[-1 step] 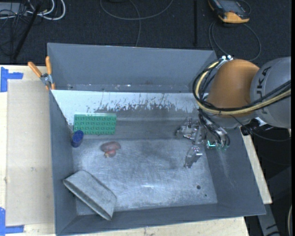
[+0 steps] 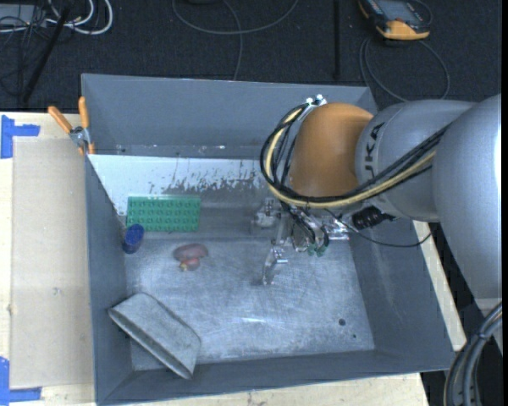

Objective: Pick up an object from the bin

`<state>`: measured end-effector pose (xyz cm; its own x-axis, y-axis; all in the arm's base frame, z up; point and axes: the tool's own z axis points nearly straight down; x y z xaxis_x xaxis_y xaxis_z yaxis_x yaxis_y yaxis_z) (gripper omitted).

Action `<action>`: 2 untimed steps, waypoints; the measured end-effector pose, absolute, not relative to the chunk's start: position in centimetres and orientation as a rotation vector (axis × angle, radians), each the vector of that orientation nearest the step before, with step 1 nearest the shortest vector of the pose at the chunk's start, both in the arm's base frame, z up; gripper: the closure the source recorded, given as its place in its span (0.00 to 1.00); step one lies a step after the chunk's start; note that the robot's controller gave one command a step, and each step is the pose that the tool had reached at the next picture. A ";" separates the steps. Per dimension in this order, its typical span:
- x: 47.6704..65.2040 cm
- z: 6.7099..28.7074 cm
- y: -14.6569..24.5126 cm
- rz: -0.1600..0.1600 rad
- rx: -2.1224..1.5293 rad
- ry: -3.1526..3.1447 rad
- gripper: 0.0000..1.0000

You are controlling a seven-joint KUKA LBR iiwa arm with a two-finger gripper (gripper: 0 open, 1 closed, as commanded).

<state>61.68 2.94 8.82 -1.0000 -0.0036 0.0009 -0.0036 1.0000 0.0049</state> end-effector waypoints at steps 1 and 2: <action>61.3 7.5 12.0 -0.005 0.100 -3.141 0.00; 60.5 7.3 17.3 -0.003 -0.115 -3.146 0.00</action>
Offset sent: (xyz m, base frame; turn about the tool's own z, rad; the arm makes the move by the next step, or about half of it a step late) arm -0.0038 0.0851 -0.0132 -0.0526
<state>60.46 17.30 7.29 -0.9973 0.0730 -0.0064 0.0730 0.9973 0.0021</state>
